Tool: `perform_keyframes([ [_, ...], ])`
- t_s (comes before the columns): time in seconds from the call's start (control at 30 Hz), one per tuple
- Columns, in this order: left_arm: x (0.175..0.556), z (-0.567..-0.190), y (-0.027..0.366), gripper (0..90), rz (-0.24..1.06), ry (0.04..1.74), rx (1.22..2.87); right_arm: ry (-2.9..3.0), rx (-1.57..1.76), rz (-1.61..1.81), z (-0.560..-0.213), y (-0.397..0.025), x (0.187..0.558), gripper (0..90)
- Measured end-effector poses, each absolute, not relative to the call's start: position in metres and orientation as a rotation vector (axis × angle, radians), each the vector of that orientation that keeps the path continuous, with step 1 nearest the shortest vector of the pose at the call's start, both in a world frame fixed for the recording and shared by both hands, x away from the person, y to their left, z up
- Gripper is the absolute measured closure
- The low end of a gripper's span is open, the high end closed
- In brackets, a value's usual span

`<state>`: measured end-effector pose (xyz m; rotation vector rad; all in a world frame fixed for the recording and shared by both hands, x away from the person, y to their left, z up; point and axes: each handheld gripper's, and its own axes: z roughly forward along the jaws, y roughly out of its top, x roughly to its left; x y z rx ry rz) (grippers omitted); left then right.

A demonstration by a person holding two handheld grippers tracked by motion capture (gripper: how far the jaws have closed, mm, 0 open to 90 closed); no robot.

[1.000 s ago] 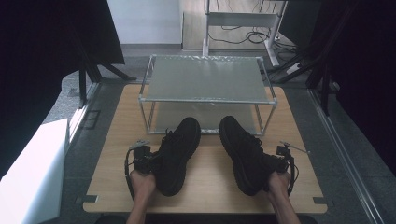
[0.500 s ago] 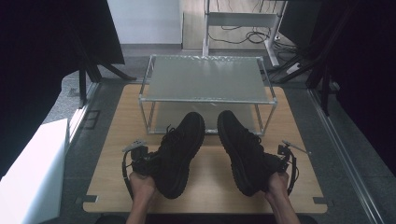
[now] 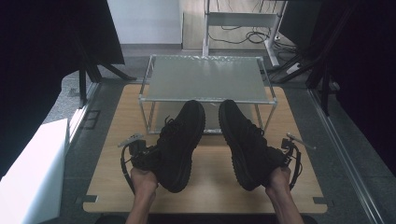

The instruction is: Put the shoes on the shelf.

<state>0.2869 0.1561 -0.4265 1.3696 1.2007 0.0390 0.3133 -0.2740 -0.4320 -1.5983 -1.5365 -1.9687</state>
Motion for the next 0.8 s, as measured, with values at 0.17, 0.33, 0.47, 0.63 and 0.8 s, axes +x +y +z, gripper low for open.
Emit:
perform_keyframes([
  [0.17, 0.291, -0.416, 0.154, 79.7, 0.042, 1.199, 1.350, -1.532, -1.605, -1.984, -0.419, -0.272, 0.316, 73.9],
  [0.33, 0.296, -0.405, 0.153, 79.7, 0.048, 1.198, 1.326, -1.521, -1.601, -1.999, -0.408, -0.268, 0.322, 73.8],
  [0.47, 0.302, -0.395, 0.152, 79.6, 0.059, 1.189, 1.322, -1.533, -1.594, -2.012, -0.397, -0.264, 0.327, 73.8],
  [0.63, 0.313, -0.384, 0.151, 79.6, 0.064, 1.193, 1.308, -1.516, -1.603, -2.022, -0.385, -0.260, 0.336, 73.7],
  [0.8, 0.327, -0.375, 0.151, 79.5, 0.058, 1.215, 1.271, -1.488, -1.614, -2.036, -0.376, -0.256, 0.348, 73.7],
])
